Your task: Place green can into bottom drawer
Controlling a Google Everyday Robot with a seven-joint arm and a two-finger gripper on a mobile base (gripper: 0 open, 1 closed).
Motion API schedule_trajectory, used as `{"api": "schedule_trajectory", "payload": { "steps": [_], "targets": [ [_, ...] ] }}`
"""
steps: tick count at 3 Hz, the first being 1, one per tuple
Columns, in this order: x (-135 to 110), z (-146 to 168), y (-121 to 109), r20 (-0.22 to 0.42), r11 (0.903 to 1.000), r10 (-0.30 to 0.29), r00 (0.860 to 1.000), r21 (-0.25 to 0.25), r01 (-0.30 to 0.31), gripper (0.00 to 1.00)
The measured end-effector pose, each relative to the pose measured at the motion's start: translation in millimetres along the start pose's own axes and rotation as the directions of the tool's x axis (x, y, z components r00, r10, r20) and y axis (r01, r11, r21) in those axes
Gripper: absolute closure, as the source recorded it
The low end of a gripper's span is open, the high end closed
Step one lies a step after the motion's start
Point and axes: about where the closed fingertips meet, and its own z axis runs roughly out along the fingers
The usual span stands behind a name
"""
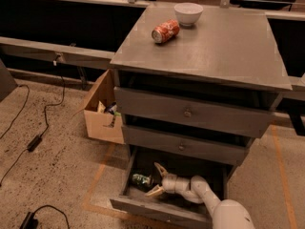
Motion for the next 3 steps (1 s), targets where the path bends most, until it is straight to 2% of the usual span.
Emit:
{"api": "schedule_trajectory", "payload": {
  "steps": [1, 2, 3],
  "targets": [
    [-11, -7, -4, 0.007, 0.9998, -0.013, 1.000, 0.013, 0.013, 0.06],
    [-32, -34, -8, -0.013, 0.9990, -0.022, 1.000, 0.038, 0.022, 0.31],
    [-48, -67, -1, -0.041, 0.9982, 0.000, 0.999, 0.060, 0.003, 0.55]
  ]
}}
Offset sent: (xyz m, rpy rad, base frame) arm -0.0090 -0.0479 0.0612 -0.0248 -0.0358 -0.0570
